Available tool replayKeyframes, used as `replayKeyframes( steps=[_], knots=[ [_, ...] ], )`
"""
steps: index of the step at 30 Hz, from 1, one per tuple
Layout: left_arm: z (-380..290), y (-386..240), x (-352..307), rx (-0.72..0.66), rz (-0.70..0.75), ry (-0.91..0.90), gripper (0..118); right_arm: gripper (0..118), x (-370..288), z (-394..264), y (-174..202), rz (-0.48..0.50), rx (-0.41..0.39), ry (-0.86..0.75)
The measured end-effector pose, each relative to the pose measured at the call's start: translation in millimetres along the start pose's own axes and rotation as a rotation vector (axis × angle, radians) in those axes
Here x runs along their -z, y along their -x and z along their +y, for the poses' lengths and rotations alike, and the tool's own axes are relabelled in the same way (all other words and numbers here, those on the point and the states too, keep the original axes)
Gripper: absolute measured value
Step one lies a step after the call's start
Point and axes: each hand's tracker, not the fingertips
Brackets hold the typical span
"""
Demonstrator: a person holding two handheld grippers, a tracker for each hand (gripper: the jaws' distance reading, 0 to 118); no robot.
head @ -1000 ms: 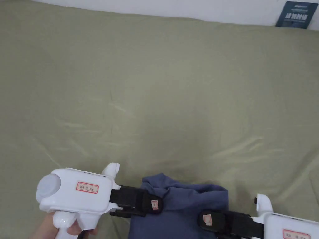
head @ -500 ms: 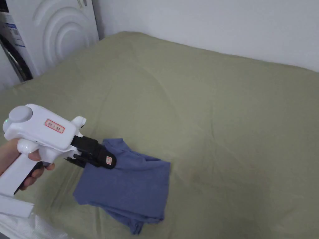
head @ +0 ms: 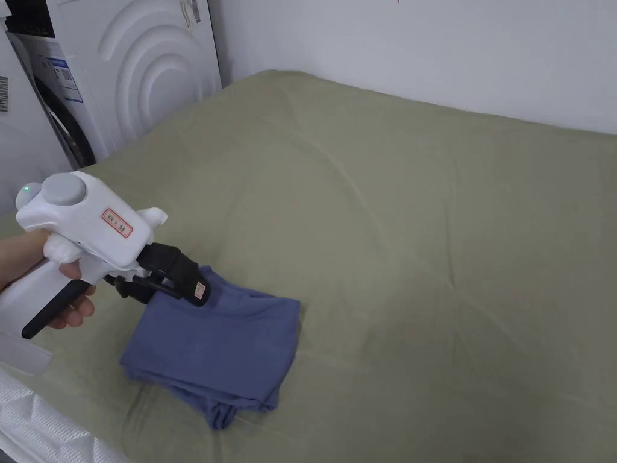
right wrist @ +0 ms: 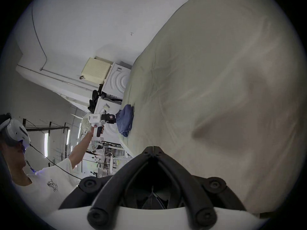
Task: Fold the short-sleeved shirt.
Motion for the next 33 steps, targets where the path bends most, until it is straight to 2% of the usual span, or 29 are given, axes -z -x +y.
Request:
replayKeyframes(
  steps=[6,7,9,11,12,13,14,15,16,18,19,20,22,23,27,28,30,31,33],
  knots=[
    [-38.1,-48.1,-32.8,-0.039,0.081,-0.073,108,0,-16.7,0.9,-3.1,0.011,-0.005,-0.017],
    [-23.5,-23.1,-33.5,-0.037,0.116,-0.101,108,0,-20.7,0.2,-2.5,0.012,-0.010,-0.025],
    [-31.8,-29.3,-55.0,-0.072,0.187,-0.153,108,0,-33.0,-1.9,-4.1,0.031,-0.015,-0.038],
    [-49.0,-53.1,-73.9,-0.117,0.146,-0.213,105,0,-44.3,-4.3,-3.6,0.049,-0.026,-0.051],
    [-56.1,-63.1,-82.6,-0.136,0.121,-0.259,98,0,-51.3,-5.8,-3.3,0.052,-0.034,-0.063],
    [-63.3,-73.5,-87.7,-0.144,0.075,-0.297,81,0,-57.6,-6.6,-3.3,0.060,-0.037,-0.076],
    [-69.9,-88.8,-92.6,-0.143,0.060,-0.344,50,0,-64.3,-6.9,-3.2,0.069,-0.036,-0.089],
    [-72.4,-92.3,-96.4,-0.117,0.062,-0.399,7,0,-72.2,-6.9,-1.9,0.073,-0.041,-0.105],
    [-78.4,-106.0,-94.9,-0.118,0.044,-0.444,2,0,-79.6,-6.5,-1.0,0.081,-0.054,-0.118],
    [-91.7,-142.5,-88.1,-0.123,-0.024,-0.493,2,0,-96.1,-2.9,4.2,0.088,-0.081,-0.141],
    [-73.7,-124.2,-70.1,-0.131,-0.075,-0.513,2,0,-103.2,0.1,8.2,0.074,-0.103,-0.163],
    [-75.0,-138.2,-63.1,-0.137,-0.106,-0.520,2,0,-110.3,4.0,13.5,0.060,-0.125,-0.181],
    [-80.5,-186.0,-43.5,-0.052,-0.167,-0.560,2,0,-123.4,14.5,27.5,-0.021,-0.191,-0.232],
    [-107.8,-240.4,-30.8,-0.014,-0.178,-0.579,2,0,-129.2,20.4,38.2,-0.093,-0.253,-0.271],
    [-139.7,-367.0,5.5,0.135,-0.173,-0.649,2,0,-135.9,37.7,84.5,-0.407,-0.508,-0.418],
    [-146.4,-394.2,12.3,0.203,-0.152,-0.681,2,0,-132.7,38.8,96.7,-0.450,-0.547,-0.448],
    [-162.7,-451.4,23.6,0.351,-0.013,-0.809,2,0,-128.2,41.5,119.6,-0.585,-0.631,-0.536],
    [-163.7,-467.3,31.1,0.384,0.027,-0.865,2,0,-126.3,41.1,129.4,-0.628,-0.680,-0.593],
    [-174.5,-496.1,35.2,0.433,0.018,-0.938,2,0,-122.5,46.4,137.3,-0.731,-0.773,-0.688]
  ],
)
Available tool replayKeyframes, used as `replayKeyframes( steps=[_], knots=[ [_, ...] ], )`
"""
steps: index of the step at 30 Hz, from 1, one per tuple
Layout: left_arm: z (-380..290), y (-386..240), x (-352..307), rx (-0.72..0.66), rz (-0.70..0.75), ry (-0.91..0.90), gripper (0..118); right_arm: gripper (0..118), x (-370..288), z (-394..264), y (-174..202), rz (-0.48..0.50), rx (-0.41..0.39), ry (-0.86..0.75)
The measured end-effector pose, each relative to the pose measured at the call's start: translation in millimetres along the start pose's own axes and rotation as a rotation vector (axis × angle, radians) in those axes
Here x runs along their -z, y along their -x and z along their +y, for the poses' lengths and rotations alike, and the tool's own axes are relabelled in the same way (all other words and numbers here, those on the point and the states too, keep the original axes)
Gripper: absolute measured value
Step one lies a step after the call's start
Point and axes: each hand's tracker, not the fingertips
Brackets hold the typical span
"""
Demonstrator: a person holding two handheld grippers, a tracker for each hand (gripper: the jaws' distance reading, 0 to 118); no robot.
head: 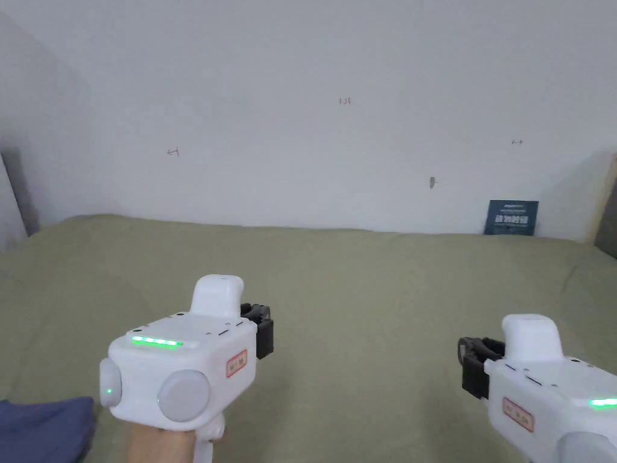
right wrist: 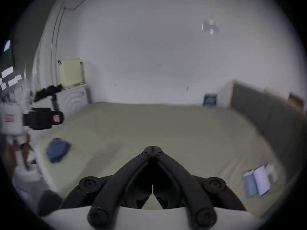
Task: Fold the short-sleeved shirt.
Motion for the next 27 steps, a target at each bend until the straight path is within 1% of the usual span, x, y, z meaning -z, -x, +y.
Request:
replayKeyframes(
  steps=[2,3,4,5,8,11,14,17,19,21,22,23,24,25,26,27],
  knots=[
    [4.8,-24.6,2.2,-0.031,0.029,-0.034,2,0,-1.8,9.7,7.8,-0.123,-0.082,-0.084],
    [5.6,-31.4,0.7,-0.016,0.066,-0.087,2,0,-2.4,13.1,10.3,-0.158,-0.113,-0.123],
    [4.6,-36.6,-1.9,0.020,0.133,-0.150,2,0,-3.7,16.3,11.9,-0.188,-0.131,-0.156],
    [9.2,-43.7,-2.2,0.078,0.192,-0.166,2,0,-5.7,19.3,12.5,-0.205,-0.130,-0.181],
    [17.0,-44.9,-4.2,0.047,0.145,-0.136,2,0,-11.1,26.7,9.7,-0.188,-0.106,-0.196],
    [19.2,-46.0,-7.0,0.063,0.175,-0.149,2,0,-18.1,31.7,8.6,-0.189,-0.103,-0.216],
    [21.3,-43.7,-7.2,0.060,0.176,-0.139,2,0,-20.6,34.5,6.8,-0.175,-0.078,-0.221],
    [21.5,-42.5,-7.6,0.057,0.172,-0.142,2,0,-20.4,34.7,8.5,-0.175,-0.085,-0.218],
    [23.1,-41.1,-7.1,0.058,0.160,-0.132,3,0,-22.0,35.7,9.5,-0.170,-0.076,-0.224],
    [24.0,-43.0,-6.2,0.079,0.174,-0.136,4,0,-20.9,37.5,8.1,-0.182,-0.074,-0.230],
    [24.4,-41.9,-8.0,0.081,0.173,-0.141,10,4,-20.0,38.7,6.2,-0.184,-0.069,-0.230],
    [25.3,-42.1,-7.9,0.082,0.183,-0.146,24,20,-20.6,40.9,6.3,-0.184,-0.063,-0.226],
    [28.8,-40.3,-5.9,0.071,0.189,-0.148,62,61,-17.2,43.3,4.1,-0.179,-0.054,-0.191],
    [30.7,-39.5,-2.9,0.059,0.206,-0.129,91,95,-15.3,44.2,3.4,-0.180,-0.054,-0.177],
    [29.9,-37.3,-3.2,0.052,0.210,-0.131,108,117,-14.8,42.8,3.7,-0.183,-0.047,-0.186],
    [29.4,-36.5,-4.4,0.044,0.221,-0.153,110,116,-23.6,46.6,4.4,-0.226,-0.050,-0.284]
  ],
)
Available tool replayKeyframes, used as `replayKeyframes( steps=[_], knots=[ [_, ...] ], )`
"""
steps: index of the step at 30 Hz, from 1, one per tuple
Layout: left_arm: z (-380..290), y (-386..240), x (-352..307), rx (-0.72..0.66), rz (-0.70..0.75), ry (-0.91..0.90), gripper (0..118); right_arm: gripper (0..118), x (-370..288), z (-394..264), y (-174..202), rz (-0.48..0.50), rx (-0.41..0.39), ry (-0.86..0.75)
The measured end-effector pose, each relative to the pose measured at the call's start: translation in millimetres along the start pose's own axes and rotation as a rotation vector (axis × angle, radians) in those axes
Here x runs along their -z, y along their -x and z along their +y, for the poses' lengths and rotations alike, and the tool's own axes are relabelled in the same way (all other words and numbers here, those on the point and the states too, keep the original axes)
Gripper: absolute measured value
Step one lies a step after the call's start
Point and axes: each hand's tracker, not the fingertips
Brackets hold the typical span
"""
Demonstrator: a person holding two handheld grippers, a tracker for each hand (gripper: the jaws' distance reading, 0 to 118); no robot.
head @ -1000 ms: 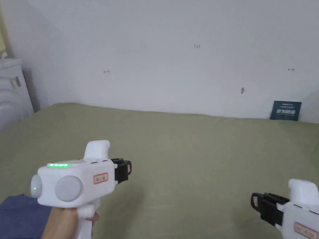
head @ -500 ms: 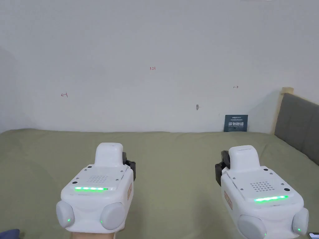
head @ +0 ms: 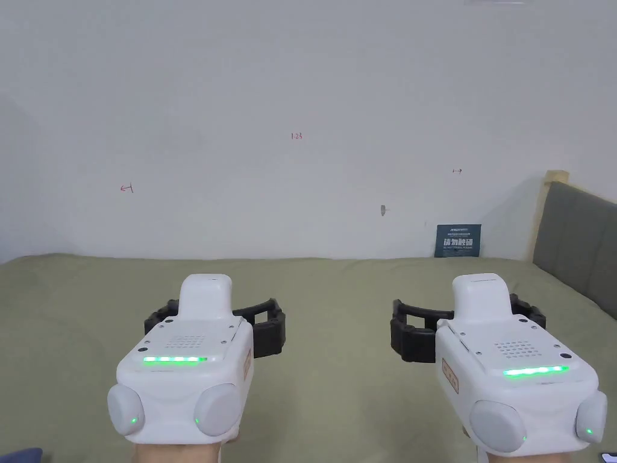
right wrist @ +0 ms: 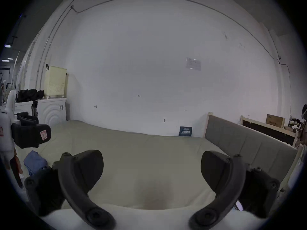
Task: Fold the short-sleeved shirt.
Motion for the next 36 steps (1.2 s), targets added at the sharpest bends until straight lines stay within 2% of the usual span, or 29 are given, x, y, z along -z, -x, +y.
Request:
replayKeyframes(
  steps=[1,8,11,14,19,23,30,36],
  knots=[
    [1.0,0.0,0.1,0.009,0.028,-0.006,110,117,0.3,0.7,2.6,0.030,-0.006,0.067],
    [-0.5,-1.9,-3.9,0.074,0.042,0.009,110,118,-0.3,-3.7,5.1,0.032,-0.015,0.072],
    [0.0,-2.8,-3.2,0.091,-0.021,0.074,110,118,-0.4,-2.0,6.4,0.040,0.005,0.088],
    [2.1,-9.7,0.3,0.088,0.070,0.152,110,118,-0.5,-4.5,5.1,0.062,0.006,0.095],
    [0.2,-2.4,-10.8,0.052,0.007,0.030,110,118,-1.5,-5.7,4.7,0.063,-0.005,0.105],
    [8.1,-3.6,-15.5,0.042,-0.009,0.050,110,118,-0.5,-4.5,4.4,0.062,-0.001,0.108],
    [11.6,-18.7,-23.5,0.210,0.117,0.025,110,118,-0.5,-3.0,4.0,0.078,0.019,0.126],
    [17.8,-13.6,-26.7,0.168,0.075,0.035,110,118,-0.5,-0.8,0.6,0.084,0.048,0.139]
  ],
)
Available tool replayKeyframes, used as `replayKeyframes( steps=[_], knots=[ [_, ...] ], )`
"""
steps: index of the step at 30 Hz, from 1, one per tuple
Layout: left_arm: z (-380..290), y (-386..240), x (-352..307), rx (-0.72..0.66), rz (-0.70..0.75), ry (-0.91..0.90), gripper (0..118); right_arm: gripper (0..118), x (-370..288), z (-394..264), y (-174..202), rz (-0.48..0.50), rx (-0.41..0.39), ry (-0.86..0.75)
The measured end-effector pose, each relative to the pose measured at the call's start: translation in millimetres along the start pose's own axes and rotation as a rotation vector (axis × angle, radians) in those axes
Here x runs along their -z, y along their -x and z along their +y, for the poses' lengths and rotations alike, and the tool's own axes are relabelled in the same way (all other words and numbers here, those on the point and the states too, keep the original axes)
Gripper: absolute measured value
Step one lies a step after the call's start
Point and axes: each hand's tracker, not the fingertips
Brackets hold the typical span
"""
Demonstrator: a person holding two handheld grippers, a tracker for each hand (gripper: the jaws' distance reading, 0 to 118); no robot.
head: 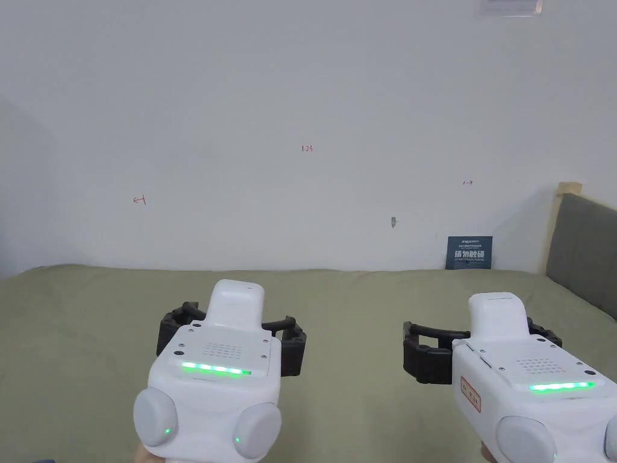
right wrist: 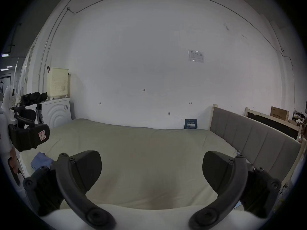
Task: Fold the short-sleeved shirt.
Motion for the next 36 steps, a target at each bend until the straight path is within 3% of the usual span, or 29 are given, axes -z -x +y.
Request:
replayKeyframes(
  steps=[9,17,27,36],
  knots=[
    [2.1,22.4,-4.4,-0.199,-0.080,0.033,110,118,-5.8,6.2,-3.8,-0.004,-0.012,-0.003],
    [6.8,22.9,-6.7,-0.206,-0.088,0.039,110,118,-7.6,7.4,-6.2,-0.003,0.016,-0.001],
    [6.2,14.2,-12.2,-0.117,-0.058,-0.010,110,118,-9.3,10.5,-4.3,0.003,0.020,-0.001],
    [10.5,19.6,-19.0,-0.158,-0.104,0.006,110,118,-7.3,7.2,-4.2,-0.004,0.026,0.009]
  ],
)
